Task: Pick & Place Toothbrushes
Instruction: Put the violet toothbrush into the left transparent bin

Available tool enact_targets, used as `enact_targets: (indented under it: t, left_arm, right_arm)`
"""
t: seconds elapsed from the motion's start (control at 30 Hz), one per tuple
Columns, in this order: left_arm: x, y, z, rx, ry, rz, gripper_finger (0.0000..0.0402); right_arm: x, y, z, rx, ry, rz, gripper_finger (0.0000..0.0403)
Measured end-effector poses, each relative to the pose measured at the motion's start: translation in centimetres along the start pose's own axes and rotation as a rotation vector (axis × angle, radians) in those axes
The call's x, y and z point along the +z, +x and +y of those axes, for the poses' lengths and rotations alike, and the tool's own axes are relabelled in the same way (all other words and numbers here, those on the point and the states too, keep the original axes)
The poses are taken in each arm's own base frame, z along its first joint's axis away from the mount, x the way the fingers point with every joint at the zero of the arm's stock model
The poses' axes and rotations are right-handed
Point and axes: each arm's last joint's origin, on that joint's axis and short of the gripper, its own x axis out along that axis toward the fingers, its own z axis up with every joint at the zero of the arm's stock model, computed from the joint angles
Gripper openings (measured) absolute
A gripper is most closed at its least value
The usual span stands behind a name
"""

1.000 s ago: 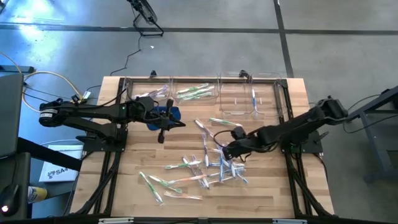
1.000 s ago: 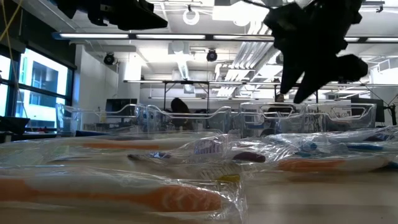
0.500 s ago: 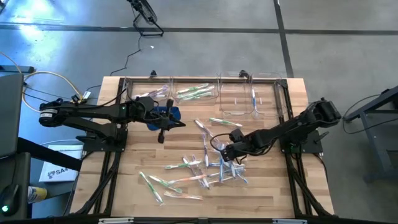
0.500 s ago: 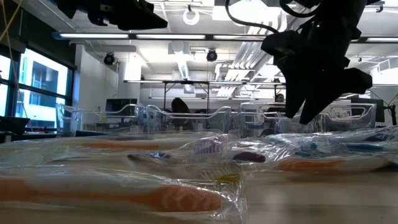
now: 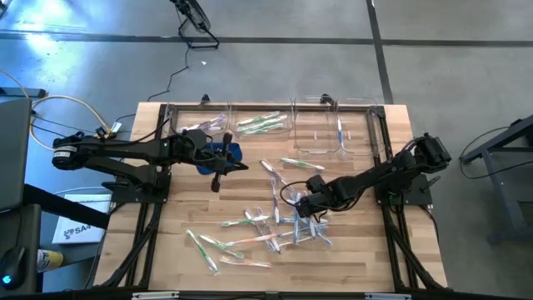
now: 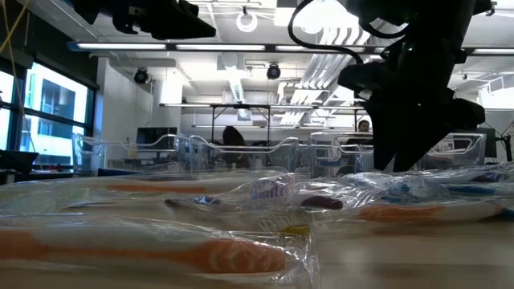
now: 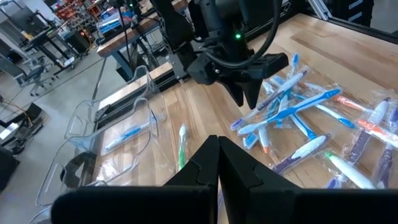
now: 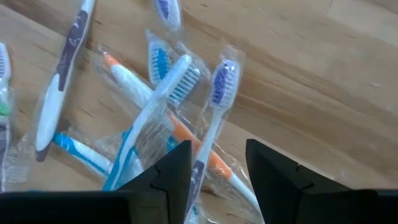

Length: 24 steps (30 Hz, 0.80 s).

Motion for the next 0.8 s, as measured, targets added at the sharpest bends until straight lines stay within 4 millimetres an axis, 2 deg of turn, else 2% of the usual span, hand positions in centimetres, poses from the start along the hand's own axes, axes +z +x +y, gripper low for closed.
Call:
enact_targets:
  t: [0.6, 0.8]
  left_arm:
    - [0.0, 0.0, 0.0, 0.0, 0.0, 0.0, 0.0001]
    - [0.0, 0.0, -0.01, -0.001, 0.0, 0.0, 0.0001]
  right_arm:
    - [0.07, -0.02, 0.2, 0.017, 0.014, -0.035, 0.0146]
    - [-0.11, -0.01, 0.22, 0.025, 0.005, 0.032, 0.0146]
